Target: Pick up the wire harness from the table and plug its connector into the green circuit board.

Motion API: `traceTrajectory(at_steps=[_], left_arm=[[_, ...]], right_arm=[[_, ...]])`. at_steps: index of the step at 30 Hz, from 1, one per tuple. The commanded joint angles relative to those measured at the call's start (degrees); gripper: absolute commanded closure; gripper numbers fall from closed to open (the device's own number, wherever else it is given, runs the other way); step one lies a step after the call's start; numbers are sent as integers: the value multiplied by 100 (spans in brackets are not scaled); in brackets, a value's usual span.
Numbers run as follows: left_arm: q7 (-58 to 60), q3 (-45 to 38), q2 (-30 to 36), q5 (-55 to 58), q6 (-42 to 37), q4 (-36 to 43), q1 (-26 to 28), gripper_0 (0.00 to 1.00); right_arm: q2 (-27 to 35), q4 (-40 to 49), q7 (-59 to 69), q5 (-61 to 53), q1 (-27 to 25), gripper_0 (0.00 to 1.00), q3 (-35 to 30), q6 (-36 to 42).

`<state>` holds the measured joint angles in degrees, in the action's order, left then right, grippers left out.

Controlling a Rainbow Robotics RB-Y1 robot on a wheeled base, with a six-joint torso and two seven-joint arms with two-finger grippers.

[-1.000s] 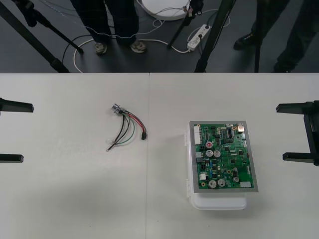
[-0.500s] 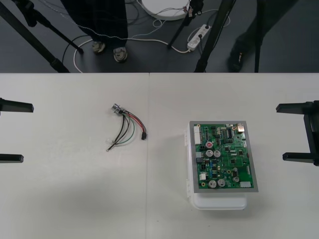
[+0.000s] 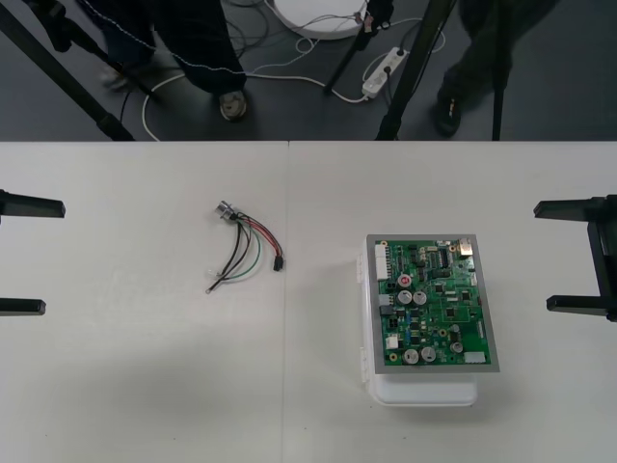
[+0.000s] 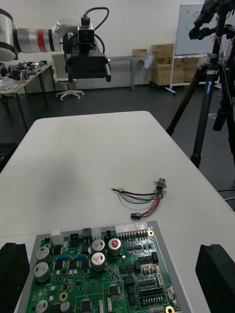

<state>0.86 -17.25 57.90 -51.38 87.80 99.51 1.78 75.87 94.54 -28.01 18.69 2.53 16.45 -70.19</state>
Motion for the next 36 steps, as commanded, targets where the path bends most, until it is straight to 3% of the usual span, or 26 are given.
traceTrajectory(at_steps=[1, 36], left_arm=[[-201, 55, -59, 22, 220, 139, -151, 0], [-201, 55, -59, 22, 220, 139, -151, 0]], right_arm=[[77, 109, 112, 21, -68, 0, 42, 5], [77, 109, 112, 21, -68, 0, 42, 5]])
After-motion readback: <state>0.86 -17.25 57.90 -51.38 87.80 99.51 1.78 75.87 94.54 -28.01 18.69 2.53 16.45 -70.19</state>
